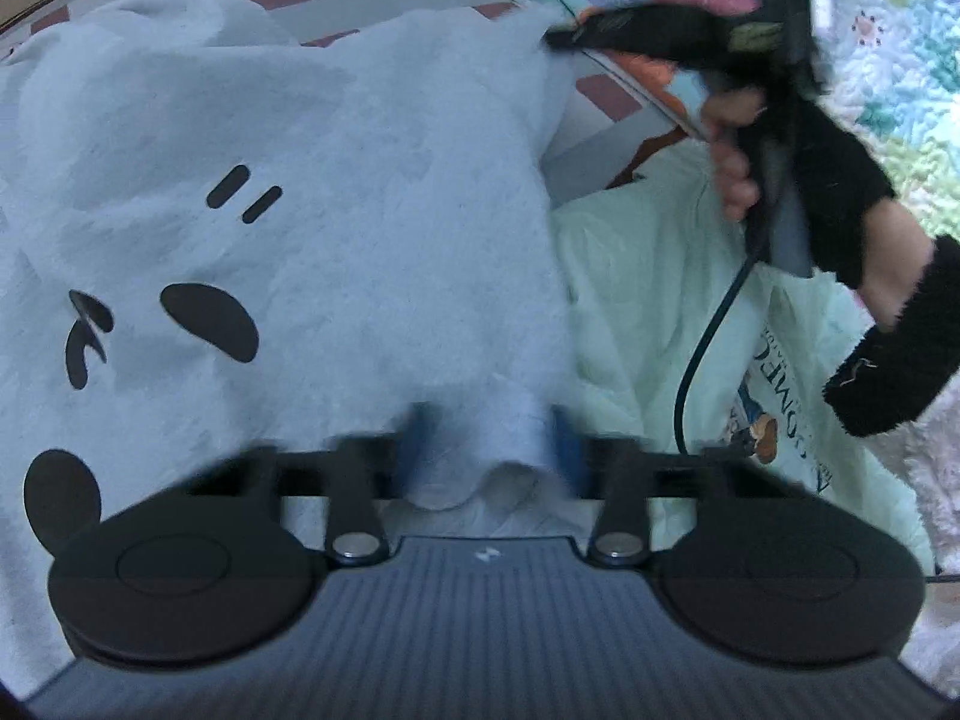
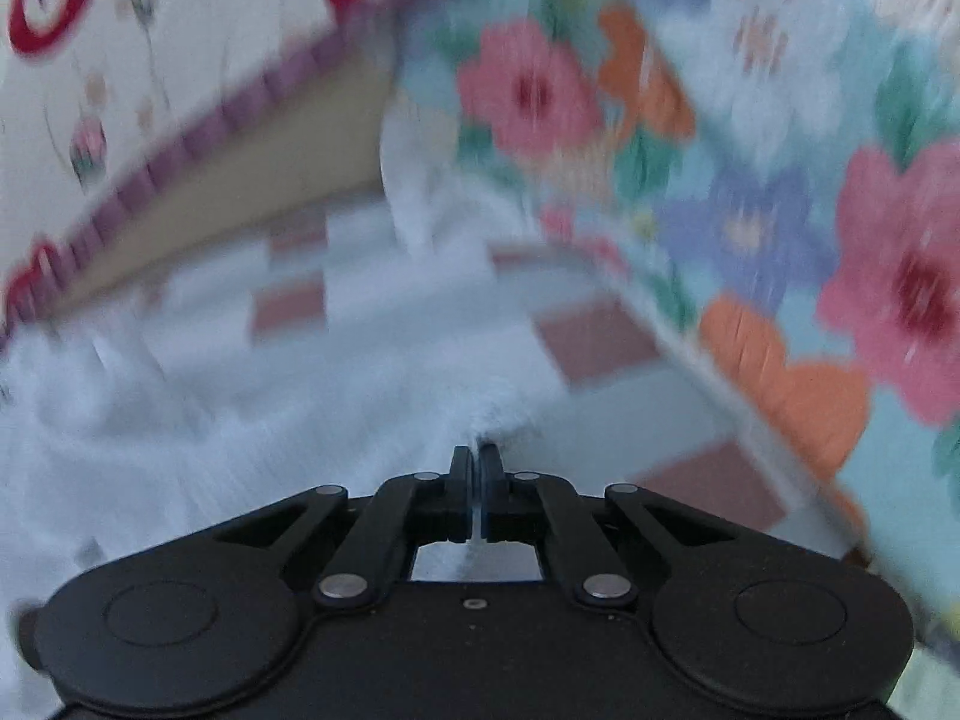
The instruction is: Fold clothes
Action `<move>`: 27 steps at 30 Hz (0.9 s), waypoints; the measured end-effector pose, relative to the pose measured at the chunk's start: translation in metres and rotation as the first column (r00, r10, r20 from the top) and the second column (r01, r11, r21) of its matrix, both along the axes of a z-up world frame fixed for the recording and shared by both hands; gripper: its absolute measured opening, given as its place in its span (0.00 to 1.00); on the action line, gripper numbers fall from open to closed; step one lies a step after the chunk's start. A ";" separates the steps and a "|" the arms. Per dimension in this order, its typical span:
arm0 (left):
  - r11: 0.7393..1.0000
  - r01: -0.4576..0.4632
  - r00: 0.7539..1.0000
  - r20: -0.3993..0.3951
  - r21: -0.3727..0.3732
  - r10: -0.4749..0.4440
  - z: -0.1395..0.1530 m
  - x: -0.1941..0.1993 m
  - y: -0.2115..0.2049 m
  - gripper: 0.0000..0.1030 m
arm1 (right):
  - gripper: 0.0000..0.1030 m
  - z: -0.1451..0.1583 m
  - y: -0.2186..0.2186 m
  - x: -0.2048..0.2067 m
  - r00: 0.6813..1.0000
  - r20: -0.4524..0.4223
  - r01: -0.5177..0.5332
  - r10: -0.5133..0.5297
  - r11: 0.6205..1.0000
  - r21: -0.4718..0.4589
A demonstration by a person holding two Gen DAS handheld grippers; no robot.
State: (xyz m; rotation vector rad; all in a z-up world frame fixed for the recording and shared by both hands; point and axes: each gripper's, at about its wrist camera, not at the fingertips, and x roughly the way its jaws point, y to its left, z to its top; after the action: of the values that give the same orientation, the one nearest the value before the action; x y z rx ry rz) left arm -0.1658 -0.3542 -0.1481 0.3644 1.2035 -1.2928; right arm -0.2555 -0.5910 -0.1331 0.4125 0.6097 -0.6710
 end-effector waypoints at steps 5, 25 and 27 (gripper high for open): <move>0.993 -0.059 0.994 -0.094 -0.099 0.050 0.022 0.017 0.022 0.05 | 0.03 0.053 0.005 -0.019 0.994 0.107 0.012 -0.004 0.997 -0.080; 0.985 -0.165 0.884 -0.436 0.052 0.171 0.012 0.024 0.044 0.37 | 0.04 0.004 0.014 -0.075 0.912 -0.333 0.197 -0.240 0.968 -0.157; 0.980 -0.197 0.892 -0.415 0.001 0.180 0.034 0.033 0.061 0.42 | 0.12 0.013 0.016 -0.069 0.894 -0.363 0.178 -0.263 0.952 -0.251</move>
State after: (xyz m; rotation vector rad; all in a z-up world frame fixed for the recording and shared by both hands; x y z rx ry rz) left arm -0.1327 -0.2937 -0.1141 -0.0665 1.5239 -1.2562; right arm -0.3248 -0.5749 -0.1202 0.1457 0.8697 -1.0433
